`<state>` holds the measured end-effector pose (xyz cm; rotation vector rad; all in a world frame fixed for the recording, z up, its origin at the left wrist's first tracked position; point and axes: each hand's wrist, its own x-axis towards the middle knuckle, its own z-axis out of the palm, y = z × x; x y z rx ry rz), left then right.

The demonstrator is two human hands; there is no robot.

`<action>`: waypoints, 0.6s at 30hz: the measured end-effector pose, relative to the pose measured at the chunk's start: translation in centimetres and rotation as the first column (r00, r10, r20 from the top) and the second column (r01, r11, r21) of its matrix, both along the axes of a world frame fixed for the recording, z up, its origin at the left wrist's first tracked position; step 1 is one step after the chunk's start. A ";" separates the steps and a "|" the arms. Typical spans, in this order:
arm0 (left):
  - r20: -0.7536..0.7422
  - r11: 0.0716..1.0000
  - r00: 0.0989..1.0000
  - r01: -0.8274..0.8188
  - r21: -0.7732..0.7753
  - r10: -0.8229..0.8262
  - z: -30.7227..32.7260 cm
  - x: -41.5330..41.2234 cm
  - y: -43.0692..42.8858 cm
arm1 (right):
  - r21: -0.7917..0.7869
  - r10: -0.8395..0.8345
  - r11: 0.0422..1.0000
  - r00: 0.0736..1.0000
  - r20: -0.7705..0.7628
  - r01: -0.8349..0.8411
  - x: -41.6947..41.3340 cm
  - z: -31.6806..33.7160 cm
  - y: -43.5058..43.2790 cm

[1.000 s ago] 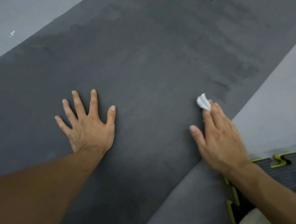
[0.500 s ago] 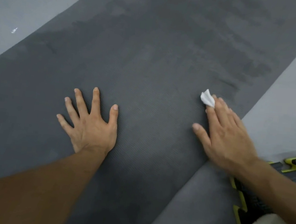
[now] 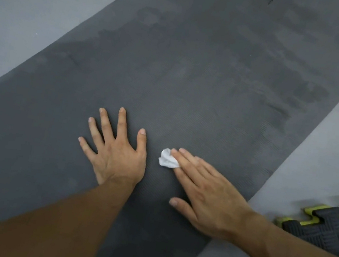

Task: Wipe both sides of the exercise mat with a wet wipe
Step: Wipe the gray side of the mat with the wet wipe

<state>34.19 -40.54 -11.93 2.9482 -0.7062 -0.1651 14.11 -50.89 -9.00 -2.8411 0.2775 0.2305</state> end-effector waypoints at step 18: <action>0.002 1.000 1.000 -0.017 0.023 0.017 0.1 -0.1 -0.1 | -0.024 -0.101 0.995 0.995 0.026 0.101 8.7 -0.4 -7.1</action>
